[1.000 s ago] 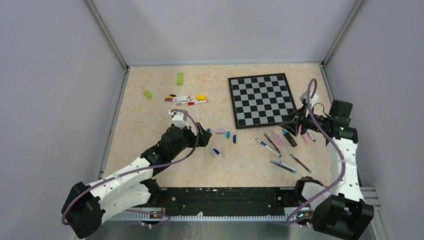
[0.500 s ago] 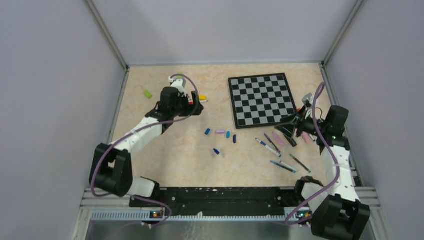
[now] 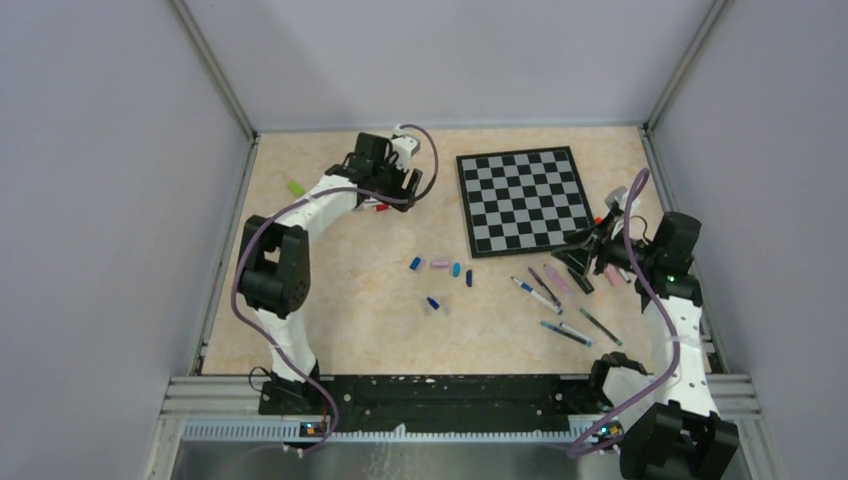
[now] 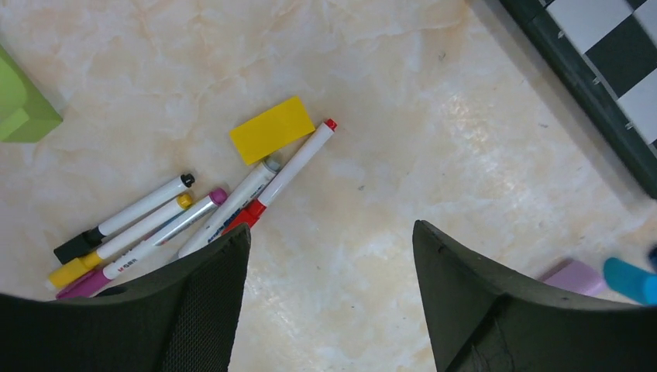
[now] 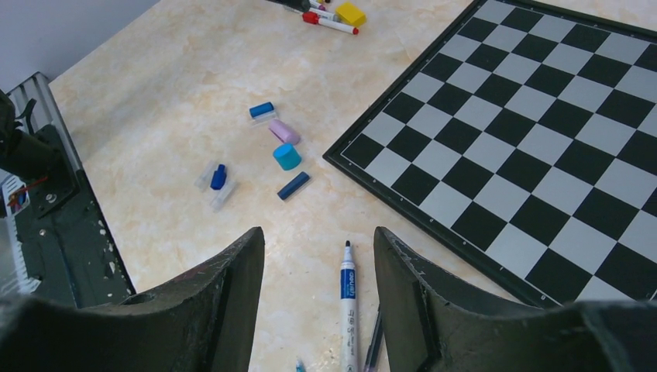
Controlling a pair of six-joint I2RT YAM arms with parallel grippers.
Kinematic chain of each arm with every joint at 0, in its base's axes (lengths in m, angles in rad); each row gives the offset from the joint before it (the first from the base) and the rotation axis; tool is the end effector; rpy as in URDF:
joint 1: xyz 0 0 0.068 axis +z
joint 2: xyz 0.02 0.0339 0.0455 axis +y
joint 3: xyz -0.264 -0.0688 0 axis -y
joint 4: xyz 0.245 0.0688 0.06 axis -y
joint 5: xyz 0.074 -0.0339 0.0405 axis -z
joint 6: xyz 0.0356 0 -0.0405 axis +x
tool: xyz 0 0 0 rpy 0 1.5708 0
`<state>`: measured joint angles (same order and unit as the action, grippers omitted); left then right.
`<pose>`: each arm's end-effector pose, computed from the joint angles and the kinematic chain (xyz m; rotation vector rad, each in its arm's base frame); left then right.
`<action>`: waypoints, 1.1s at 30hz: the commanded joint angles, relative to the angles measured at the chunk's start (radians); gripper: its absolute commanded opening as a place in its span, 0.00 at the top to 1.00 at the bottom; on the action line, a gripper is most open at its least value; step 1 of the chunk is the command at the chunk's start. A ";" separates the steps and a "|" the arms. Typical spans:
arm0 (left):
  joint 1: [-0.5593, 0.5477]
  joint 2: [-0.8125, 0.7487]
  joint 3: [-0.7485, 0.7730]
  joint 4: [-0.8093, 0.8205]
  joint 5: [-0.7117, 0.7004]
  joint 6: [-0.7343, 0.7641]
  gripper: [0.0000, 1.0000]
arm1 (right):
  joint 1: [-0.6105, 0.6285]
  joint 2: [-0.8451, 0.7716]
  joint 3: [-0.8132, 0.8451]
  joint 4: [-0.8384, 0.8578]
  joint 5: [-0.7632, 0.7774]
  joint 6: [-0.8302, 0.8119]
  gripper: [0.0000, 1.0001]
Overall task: Open the pen caps
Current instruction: Pick up the pen from the center of the board.
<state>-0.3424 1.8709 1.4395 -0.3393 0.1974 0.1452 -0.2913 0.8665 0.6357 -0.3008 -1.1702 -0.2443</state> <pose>0.3969 -0.1489 0.2419 0.6611 2.2511 -0.3286 0.1790 -0.0194 0.2725 -0.6149 1.7454 0.8436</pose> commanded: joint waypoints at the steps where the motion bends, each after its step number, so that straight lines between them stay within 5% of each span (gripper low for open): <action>1: -0.001 0.046 0.057 -0.038 0.015 0.180 0.22 | -0.012 -0.019 0.049 0.000 0.009 -0.032 0.47; 13: 0.000 0.197 0.180 -0.081 0.009 0.290 0.52 | -0.012 -0.004 0.044 -0.001 0.023 -0.041 0.47; 33: 0.003 0.301 0.254 -0.109 0.008 0.354 0.60 | -0.012 0.018 0.041 -0.001 0.043 -0.046 0.47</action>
<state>-0.3424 2.1647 1.6547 -0.4400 0.1936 0.4740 -0.2913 0.8795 0.6380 -0.3077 -1.1229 -0.2695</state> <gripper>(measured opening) 0.401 0.527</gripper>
